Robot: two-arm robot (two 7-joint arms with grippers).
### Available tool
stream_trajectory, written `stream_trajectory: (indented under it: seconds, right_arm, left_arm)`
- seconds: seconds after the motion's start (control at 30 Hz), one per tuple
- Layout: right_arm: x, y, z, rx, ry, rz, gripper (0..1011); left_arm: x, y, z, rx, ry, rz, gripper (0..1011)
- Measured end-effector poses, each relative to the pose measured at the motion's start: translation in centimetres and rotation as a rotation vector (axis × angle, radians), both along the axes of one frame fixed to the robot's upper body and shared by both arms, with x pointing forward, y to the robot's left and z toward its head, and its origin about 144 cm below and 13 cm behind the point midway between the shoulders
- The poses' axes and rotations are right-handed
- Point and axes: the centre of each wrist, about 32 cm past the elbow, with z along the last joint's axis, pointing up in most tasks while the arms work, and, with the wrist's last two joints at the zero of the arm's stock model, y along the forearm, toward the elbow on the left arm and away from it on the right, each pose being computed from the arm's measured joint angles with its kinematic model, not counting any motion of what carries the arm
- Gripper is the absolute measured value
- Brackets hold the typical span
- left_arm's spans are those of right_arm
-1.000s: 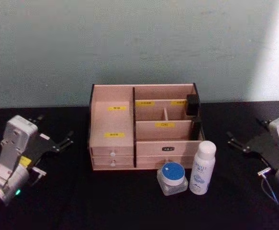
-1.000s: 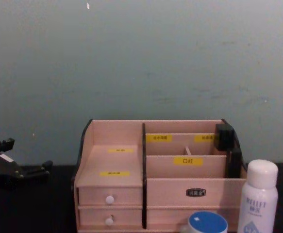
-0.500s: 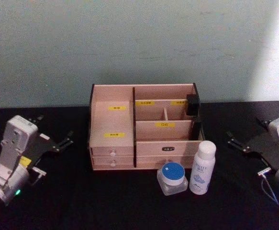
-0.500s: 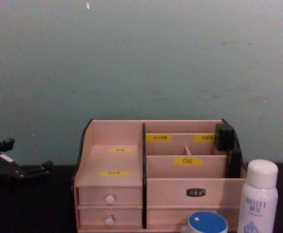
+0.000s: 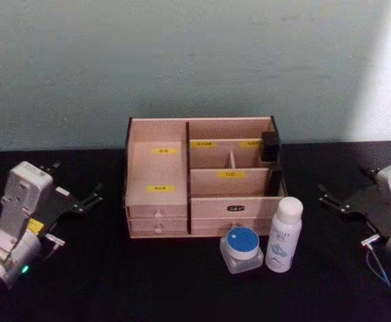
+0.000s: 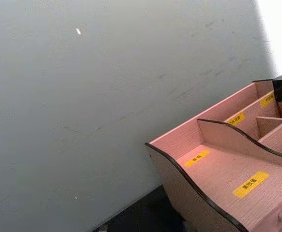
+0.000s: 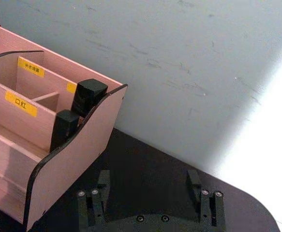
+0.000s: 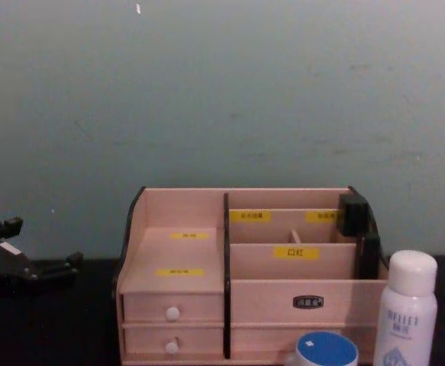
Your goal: Pick up the facial cleanser and watermelon frost from the table and place them into the tiered storage box.
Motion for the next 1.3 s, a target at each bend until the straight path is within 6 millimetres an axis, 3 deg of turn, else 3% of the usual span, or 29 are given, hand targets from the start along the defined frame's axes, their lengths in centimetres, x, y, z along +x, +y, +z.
stream_trajectory:
  seconds: [0.6, 1.3]
  right_arm:
    - [-0.2, -0.1, 0.3, 0.012, 0.004, 0.008, 1002]
    - [-4.4, -1.6, 3.5, 0.056, 0.231, 0.103, 1002]
  left_arm:
    - [0.0, 0.0, 0.0, 0.000, 0.000, 0.000, 1001]
    - [0.0, 0.0, 0.0, 0.000, 0.000, 0.000, 1001]
